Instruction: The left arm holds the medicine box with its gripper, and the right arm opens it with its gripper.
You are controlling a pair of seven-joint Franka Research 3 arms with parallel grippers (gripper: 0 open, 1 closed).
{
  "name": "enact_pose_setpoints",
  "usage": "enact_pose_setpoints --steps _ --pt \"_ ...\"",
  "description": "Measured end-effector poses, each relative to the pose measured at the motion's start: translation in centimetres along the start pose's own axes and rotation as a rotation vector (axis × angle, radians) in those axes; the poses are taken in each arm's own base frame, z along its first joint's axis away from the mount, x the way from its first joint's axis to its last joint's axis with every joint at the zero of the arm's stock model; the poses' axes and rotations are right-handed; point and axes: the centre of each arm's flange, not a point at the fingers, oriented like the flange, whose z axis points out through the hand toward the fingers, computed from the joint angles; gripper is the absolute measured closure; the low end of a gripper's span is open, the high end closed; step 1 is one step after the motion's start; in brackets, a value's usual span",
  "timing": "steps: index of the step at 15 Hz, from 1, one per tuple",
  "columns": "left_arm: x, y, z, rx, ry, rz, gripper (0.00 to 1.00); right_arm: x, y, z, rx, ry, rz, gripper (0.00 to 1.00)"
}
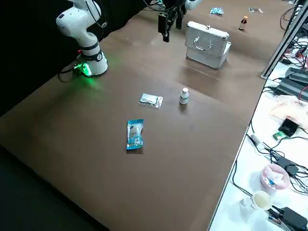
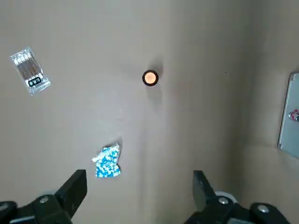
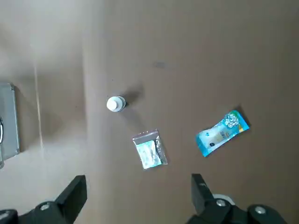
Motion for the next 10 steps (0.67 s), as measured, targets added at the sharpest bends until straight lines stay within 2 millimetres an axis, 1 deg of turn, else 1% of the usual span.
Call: enact_pose_setpoints --steps 4,8,10 --pt "0.1 1.0 0.3 0.000 -0.003 0.013 0.00 0.1 0.0 0.2 0.003 -0.001 0.000 0.01" --pt "-0.2 3.7 0.5 0.018 0.000 0.042 0.00 0.1 -0.2 0.2 0.023 -0.001 0.001 0.01" --pt "-0.3 4.2 0.5 0.020 0.001 0.045 0.00 0.1 -0.2 0.2 0.027 -0.002 0.001 0.01"
